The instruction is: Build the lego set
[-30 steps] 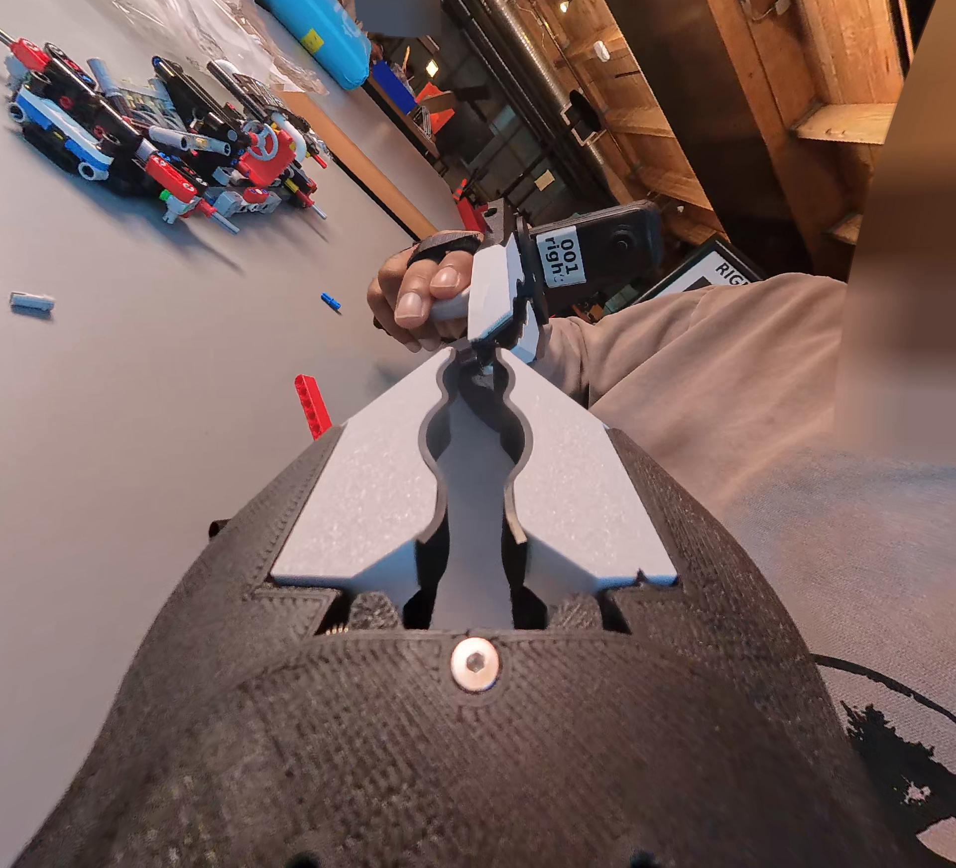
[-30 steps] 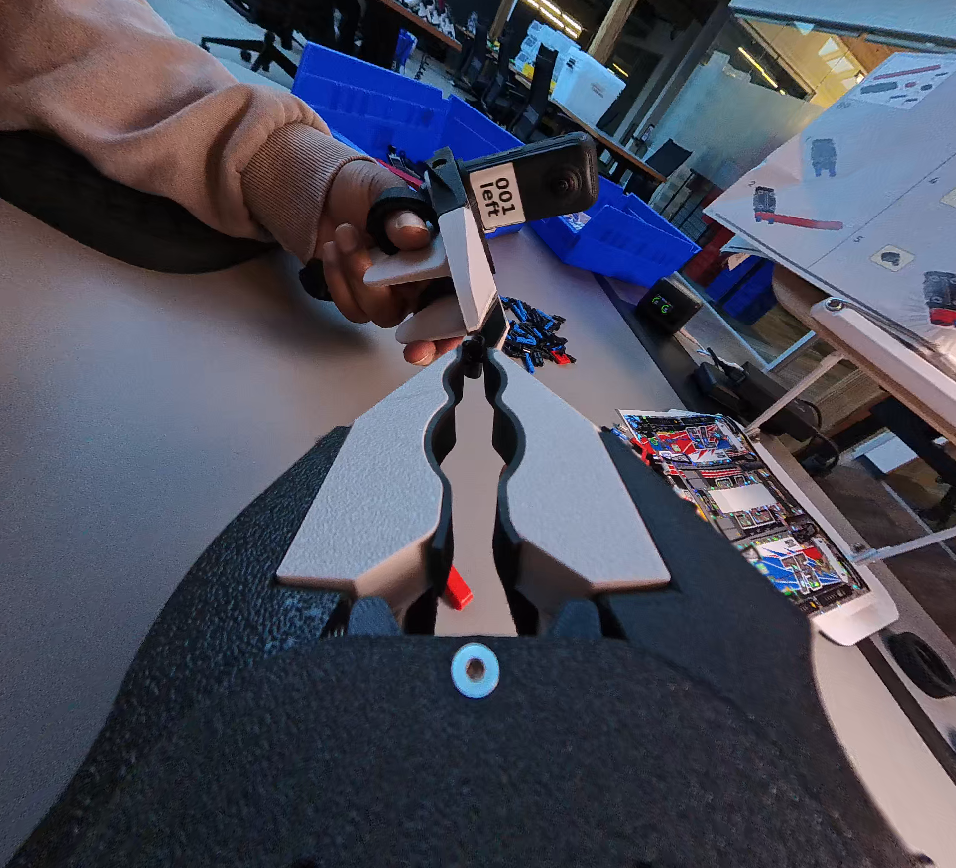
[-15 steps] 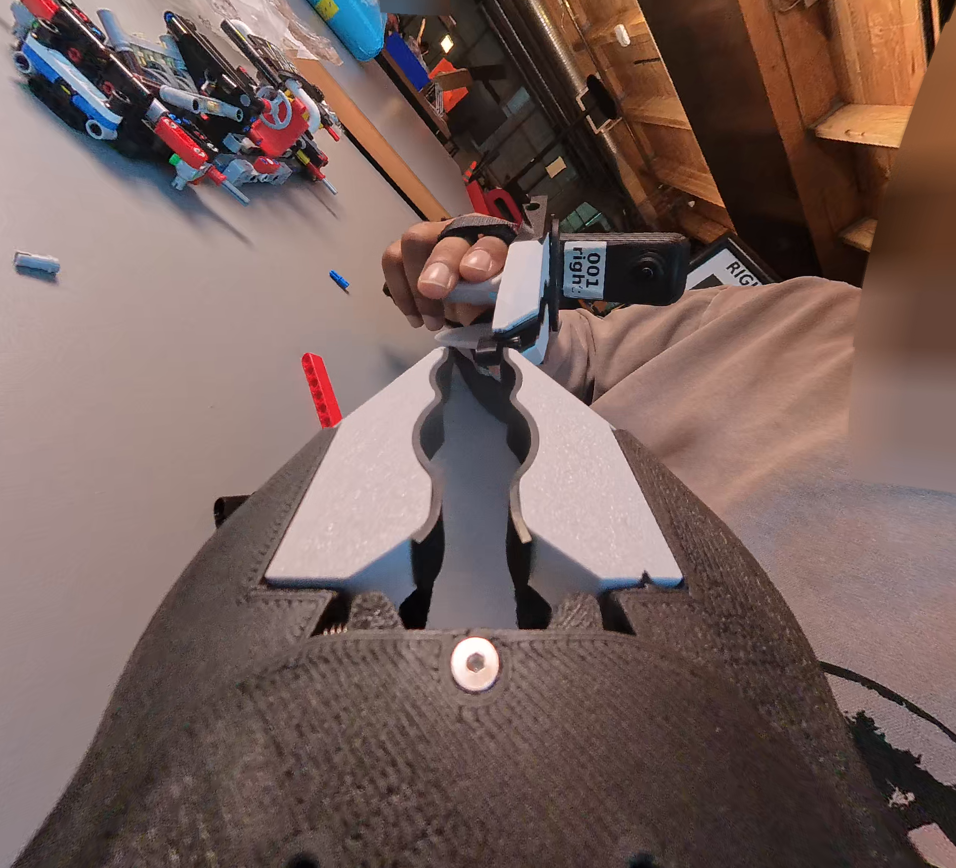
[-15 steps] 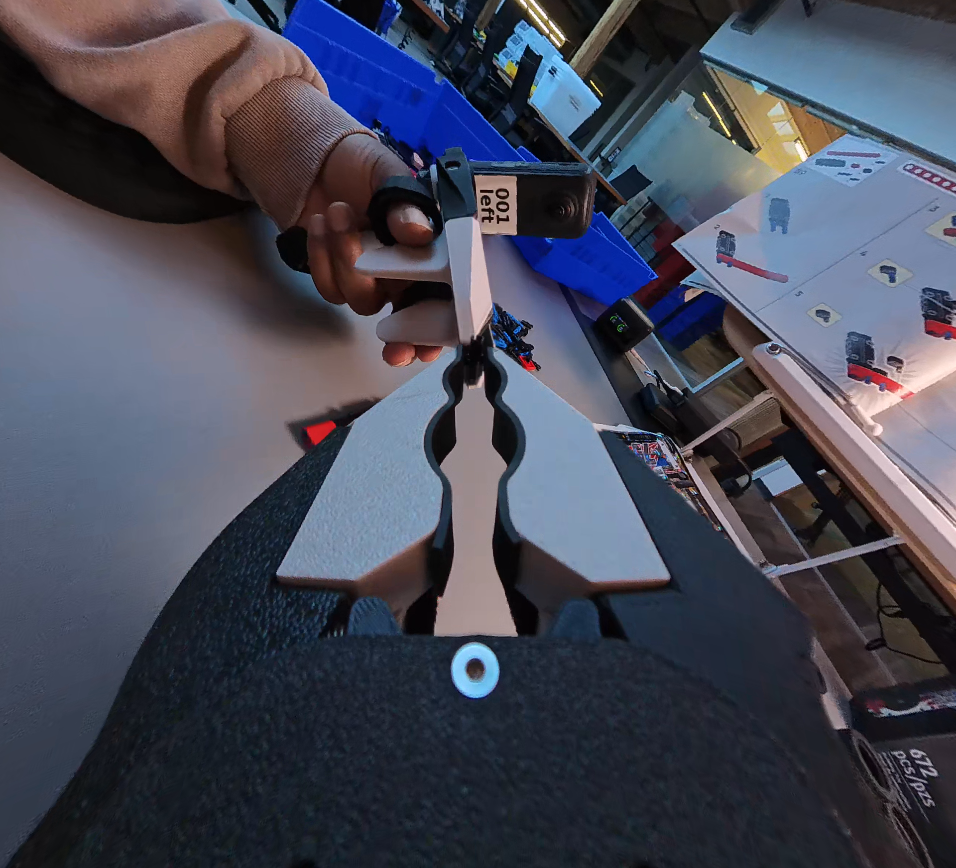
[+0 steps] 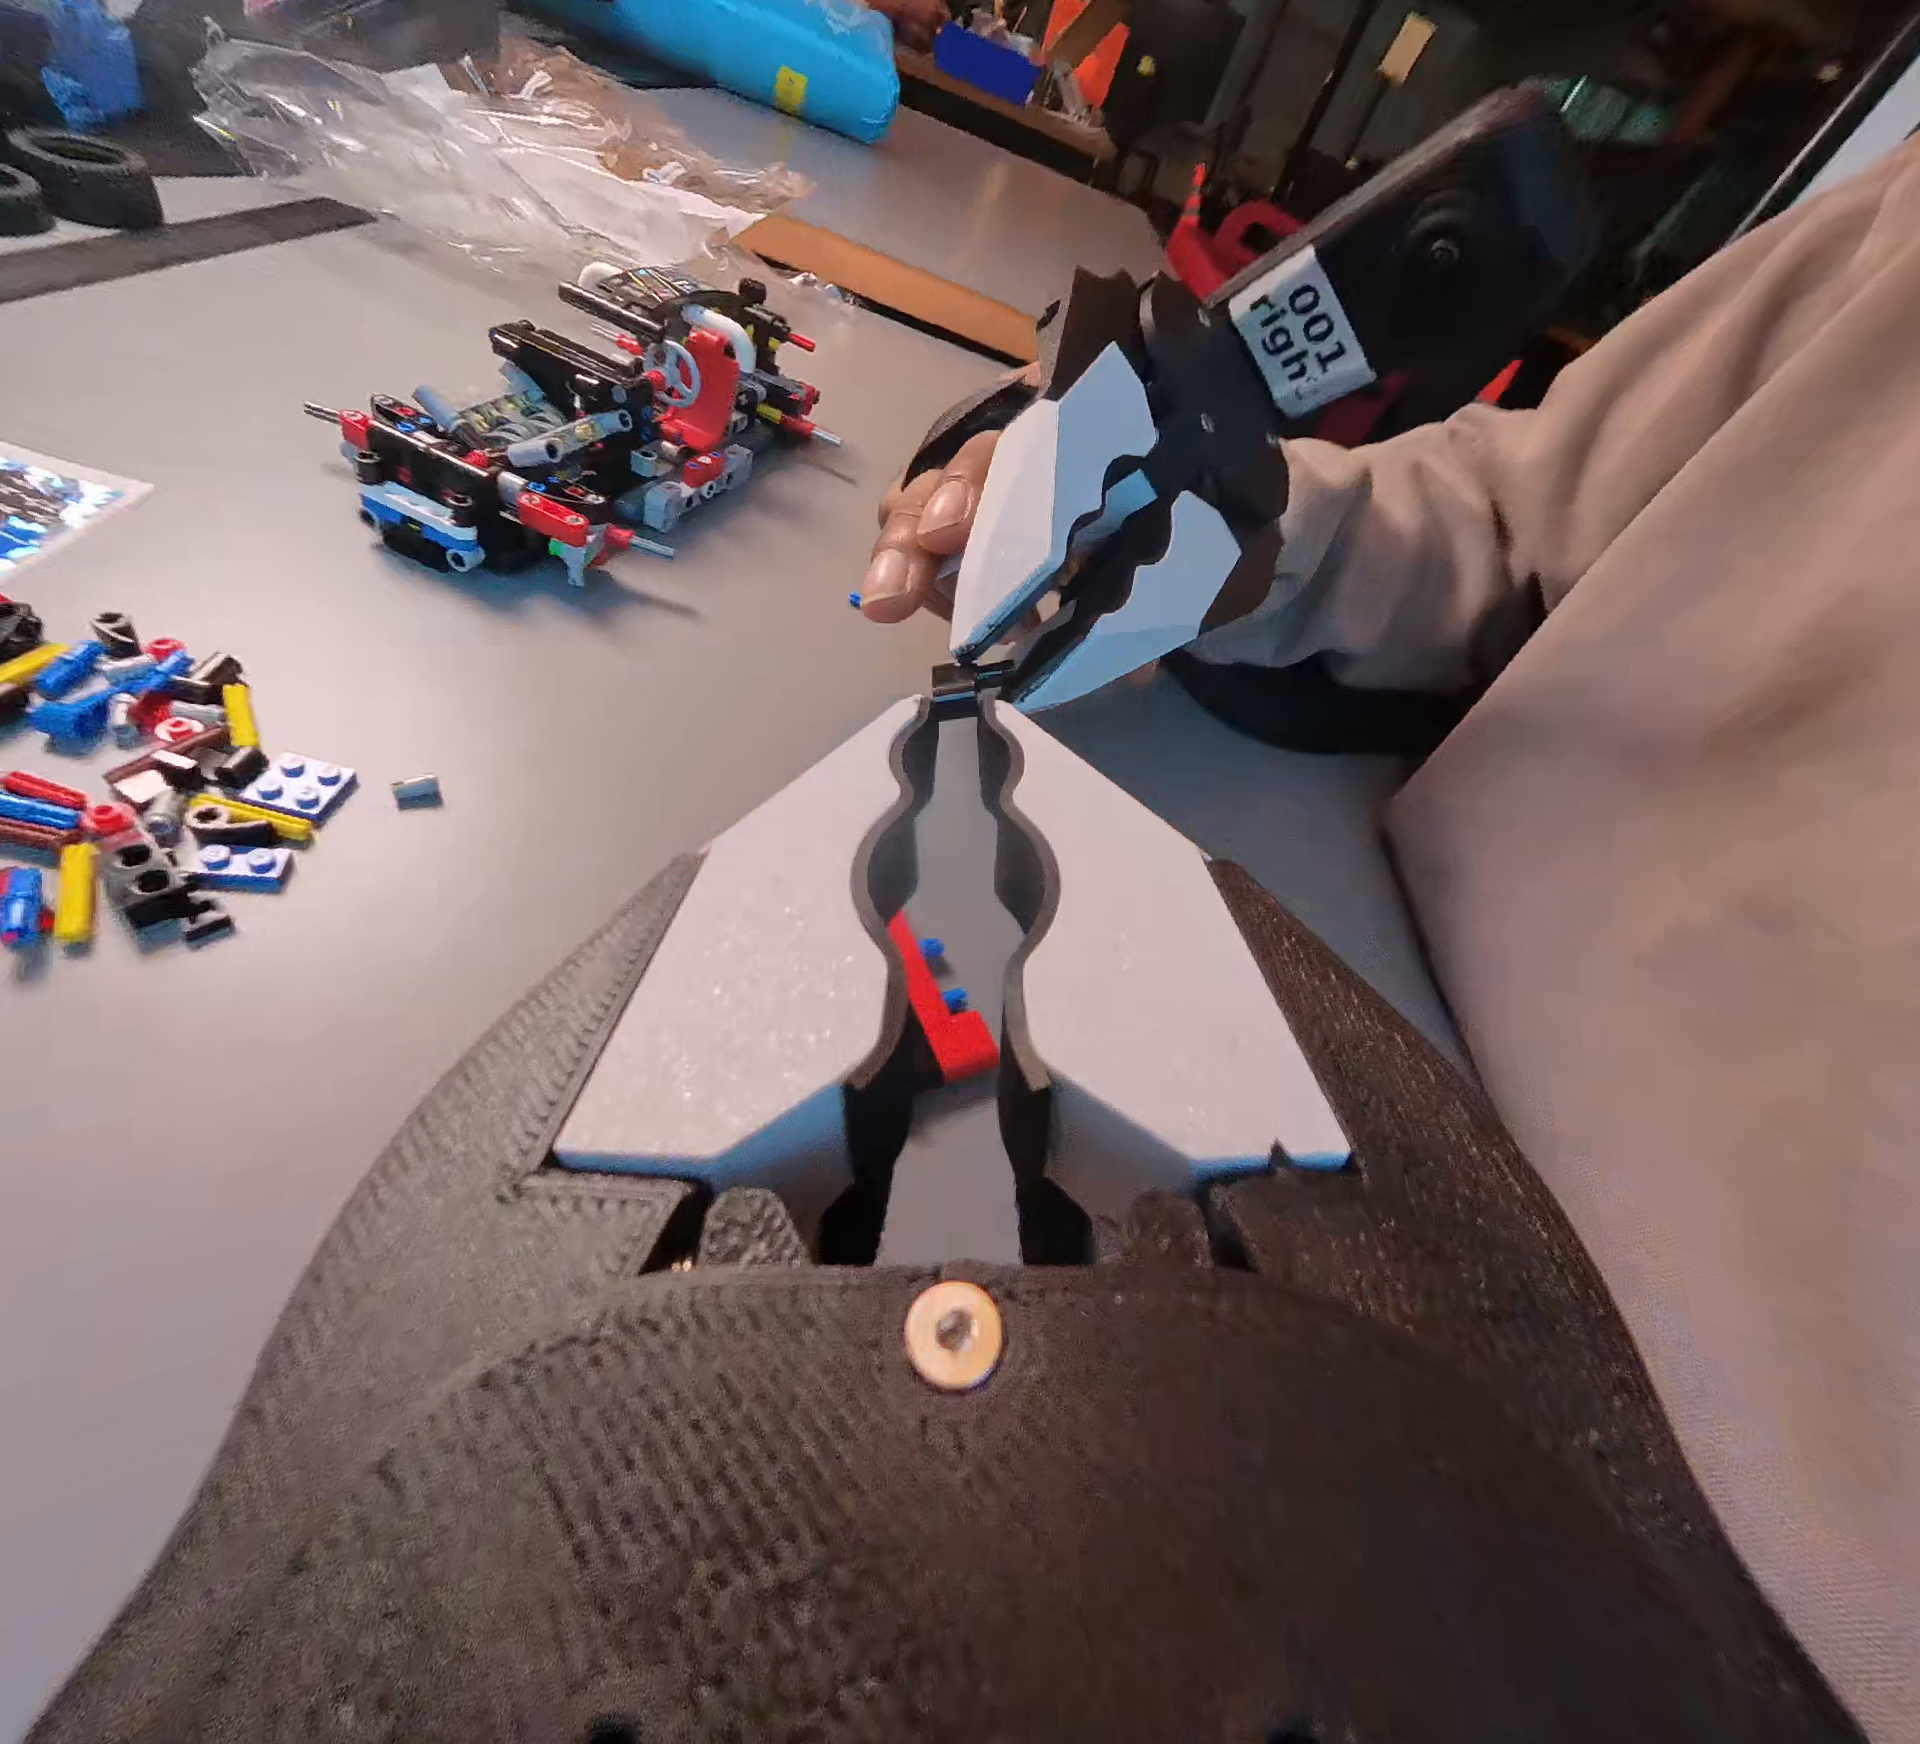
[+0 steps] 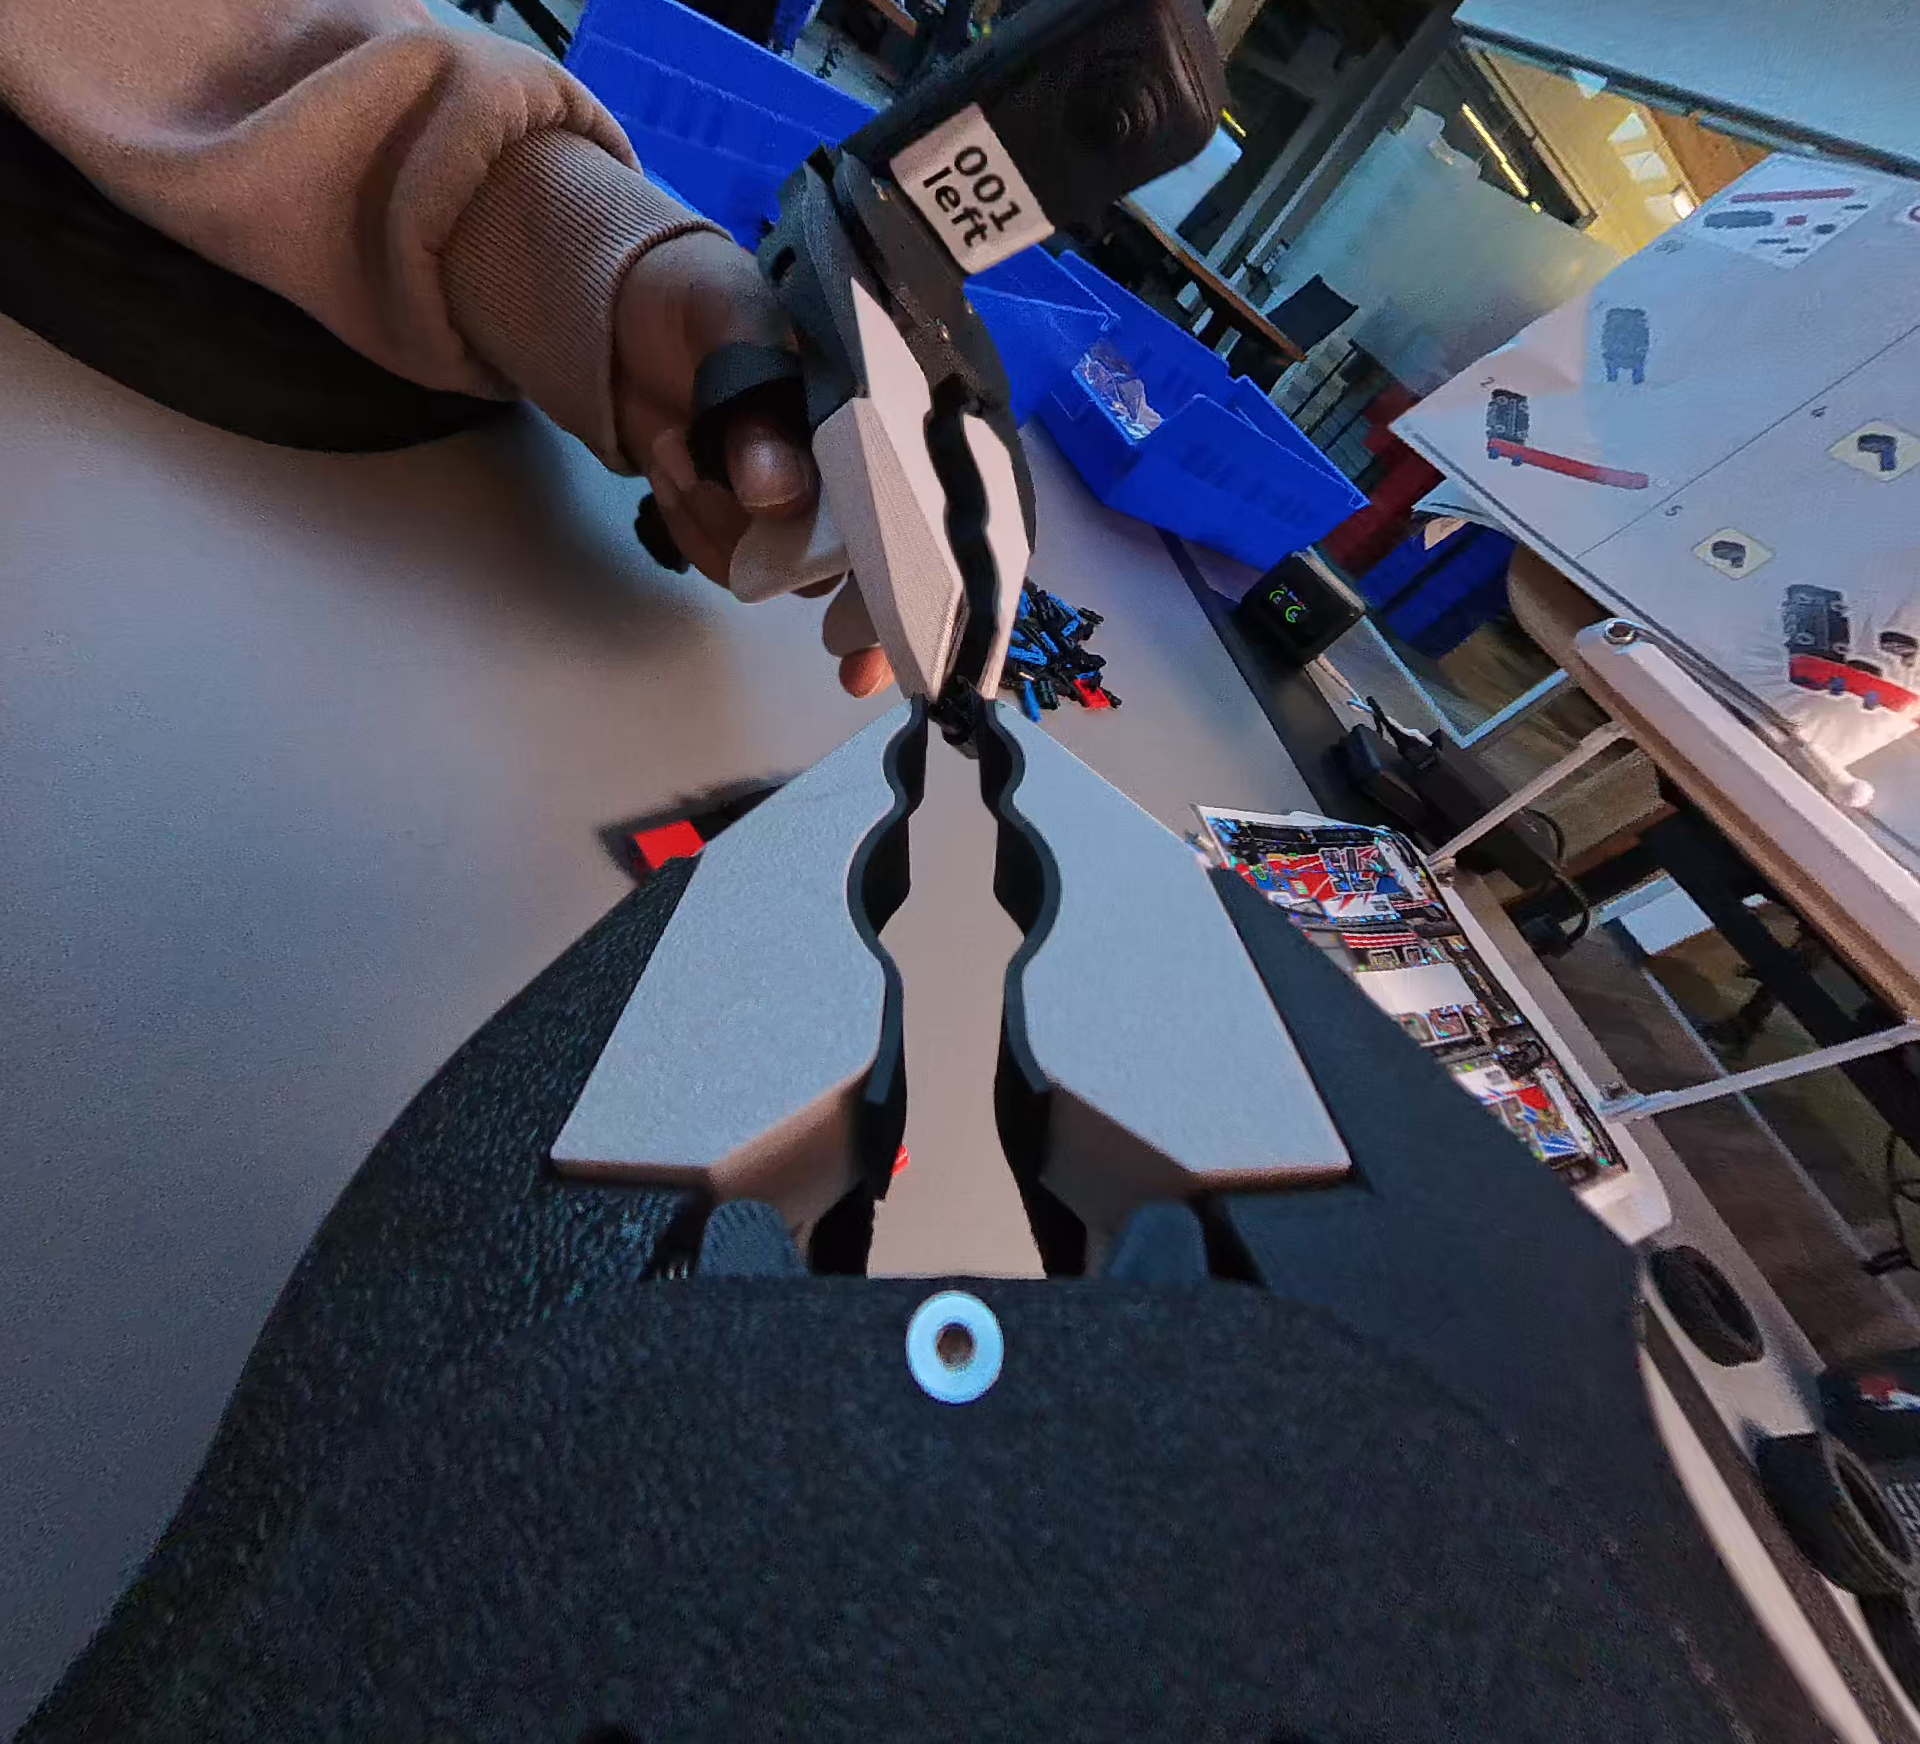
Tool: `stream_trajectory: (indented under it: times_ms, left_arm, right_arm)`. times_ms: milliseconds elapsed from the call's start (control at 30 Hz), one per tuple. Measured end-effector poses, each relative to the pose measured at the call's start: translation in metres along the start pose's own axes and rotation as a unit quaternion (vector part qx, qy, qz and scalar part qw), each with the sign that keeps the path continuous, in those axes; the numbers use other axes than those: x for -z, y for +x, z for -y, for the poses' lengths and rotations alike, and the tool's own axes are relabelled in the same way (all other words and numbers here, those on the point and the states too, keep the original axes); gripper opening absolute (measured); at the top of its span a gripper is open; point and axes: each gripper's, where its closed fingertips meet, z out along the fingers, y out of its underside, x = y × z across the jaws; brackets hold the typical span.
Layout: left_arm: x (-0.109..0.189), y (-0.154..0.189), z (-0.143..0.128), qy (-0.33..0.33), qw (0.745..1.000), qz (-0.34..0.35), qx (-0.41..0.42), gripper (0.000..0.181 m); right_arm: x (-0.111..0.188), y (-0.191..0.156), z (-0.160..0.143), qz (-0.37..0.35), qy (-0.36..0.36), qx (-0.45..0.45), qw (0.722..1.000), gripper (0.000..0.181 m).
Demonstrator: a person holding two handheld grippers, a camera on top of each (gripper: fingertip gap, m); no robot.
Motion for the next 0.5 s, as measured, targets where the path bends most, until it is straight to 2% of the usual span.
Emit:
stream_trajectory:
  times_ms: [133, 167, 233, 300, 367, 500]
  left_arm:
    - [0.001, -0.003, 0.0, -0.007, 0.998, 0.03, -0.058, 0.006]
    - [0.001, -0.005, -0.001, -0.011, 0.996, 0.04, -0.075, 0.006]
    - [0.003, -0.006, -0.001, -0.016, 0.992, 0.054, -0.117, 0.006]
    - [0.003, -0.004, -0.002, -0.026, 0.983, 0.065, -0.171, 0.006]
    - [0.001, -0.001, -0.006, -0.043, 0.972, 0.074, -0.221, 0.006]
    - [-0.004, 0.006, -0.01, -0.054, 0.963, 0.068, -0.256, 0.006]
  right_arm:
    - [0.0, -0.001, 0.0, 0.008, 0.002, -0.017, 1.0, 0.009]
    - [0.001, -0.002, 0.0, 0.018, 0.003, -0.033, 0.999, 0.015]
    - [0.003, -0.004, -0.002, 0.055, 0.002, -0.097, 0.994, 0.027]
    - [0.007, -0.007, 0.0, 0.11, 0.008, -0.192, 0.975, 0.032]
    - [0.009, -0.004, -0.001, 0.139, 0.001, -0.243, 0.96, 0.031]
    - [0.007, -0.009, -0.008, 0.178, -0.049, -0.232, 0.955, 0.031]
